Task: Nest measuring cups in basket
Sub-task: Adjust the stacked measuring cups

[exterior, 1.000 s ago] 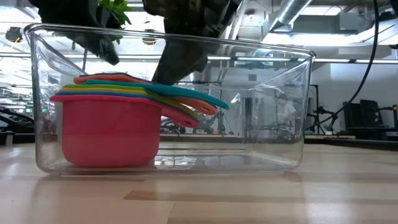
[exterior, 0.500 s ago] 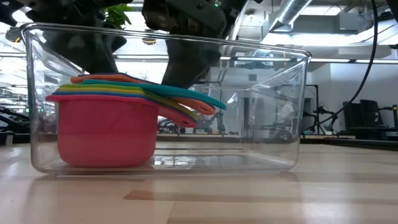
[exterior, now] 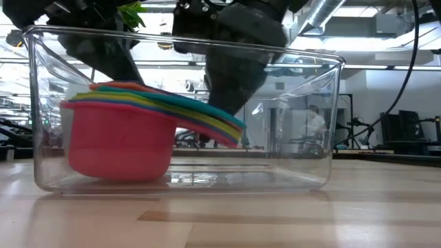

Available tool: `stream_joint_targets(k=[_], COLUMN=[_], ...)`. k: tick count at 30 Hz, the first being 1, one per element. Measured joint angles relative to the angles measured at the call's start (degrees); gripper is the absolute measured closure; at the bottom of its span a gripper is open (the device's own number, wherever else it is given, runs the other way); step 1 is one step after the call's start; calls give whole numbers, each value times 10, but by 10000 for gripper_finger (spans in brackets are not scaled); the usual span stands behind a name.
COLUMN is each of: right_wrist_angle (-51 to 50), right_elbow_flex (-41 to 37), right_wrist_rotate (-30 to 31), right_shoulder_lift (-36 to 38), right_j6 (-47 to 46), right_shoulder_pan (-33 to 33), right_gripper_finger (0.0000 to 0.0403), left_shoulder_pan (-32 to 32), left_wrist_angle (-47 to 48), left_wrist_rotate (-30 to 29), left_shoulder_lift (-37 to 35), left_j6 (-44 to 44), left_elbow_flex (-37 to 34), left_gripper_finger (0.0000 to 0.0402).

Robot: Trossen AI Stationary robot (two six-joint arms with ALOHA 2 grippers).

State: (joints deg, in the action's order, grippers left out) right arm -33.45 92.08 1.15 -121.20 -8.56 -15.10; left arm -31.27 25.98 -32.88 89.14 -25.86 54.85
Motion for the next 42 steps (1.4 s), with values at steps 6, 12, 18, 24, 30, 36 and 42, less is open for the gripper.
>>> stream_joint_targets(k=[6,12,18,24,30,36,42], right_wrist_angle=[16,27,23,22,22,40,13], right_elbow_flex=[0,4,5,5,5,5,5], right_wrist_rotate=[-21,-49,-90,-100,-97,-96,-43], right_shoulder_lift=[0,0,0,0,0,0,0], right_j6=[12,34,76,88,86,80,51], right_shoulder_pan=[-11,-14,-14,-13,-11,-22,-26], right_gripper_finger=[395,395,395,395,394,394,394], left_shoulder_pan=[1,16,30,30,29,50,63], left_wrist_angle=[0,0,0,-17,-64,-63,-63], left_wrist_rotate=[-8,-15,-14,17,81,71,97], left_shoulder_lift=[0,1,1,1,1,1,1], left_j6=[-3,-10,-8,7,32,45,57], left_elbow_flex=[0,0,0,0,0,0,0], left_gripper_finger=[401,401,401,401,401,401,401])
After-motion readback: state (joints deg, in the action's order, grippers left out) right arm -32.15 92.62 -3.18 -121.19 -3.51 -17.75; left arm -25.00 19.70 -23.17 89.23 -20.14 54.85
